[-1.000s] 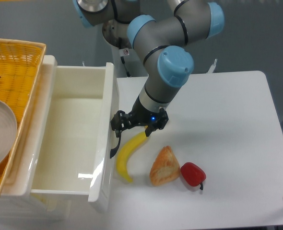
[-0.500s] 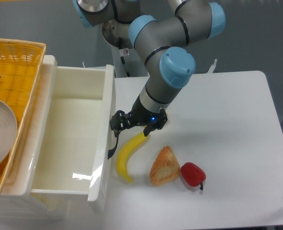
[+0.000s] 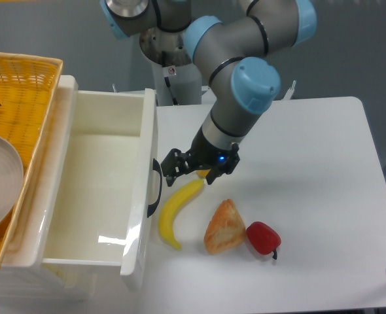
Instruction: Slide open the top white drawer
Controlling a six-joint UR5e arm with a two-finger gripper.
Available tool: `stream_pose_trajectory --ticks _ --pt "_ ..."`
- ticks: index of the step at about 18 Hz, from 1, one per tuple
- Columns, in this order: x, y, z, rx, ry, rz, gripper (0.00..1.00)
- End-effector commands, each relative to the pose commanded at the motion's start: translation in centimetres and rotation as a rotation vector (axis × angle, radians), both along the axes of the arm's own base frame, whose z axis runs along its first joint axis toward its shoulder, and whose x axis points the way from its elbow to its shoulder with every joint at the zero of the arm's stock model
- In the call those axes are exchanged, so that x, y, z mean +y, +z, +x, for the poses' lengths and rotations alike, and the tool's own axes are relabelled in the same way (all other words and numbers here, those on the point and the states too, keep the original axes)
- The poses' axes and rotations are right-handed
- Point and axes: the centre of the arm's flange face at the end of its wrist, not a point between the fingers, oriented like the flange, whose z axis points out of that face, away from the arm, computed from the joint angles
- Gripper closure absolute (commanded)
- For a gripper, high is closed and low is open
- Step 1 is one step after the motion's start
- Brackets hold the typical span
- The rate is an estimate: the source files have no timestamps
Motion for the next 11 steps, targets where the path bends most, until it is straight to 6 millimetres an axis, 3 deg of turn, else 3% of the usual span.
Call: stream_pose_trajectory --ticks 5,11 --pt "-1.7 0.6 -2.2 0.083 -0.150 0.049 0.00" --pt "-1.9 0.5 -2.8 0.257 -0.452 -0.004 0.00"
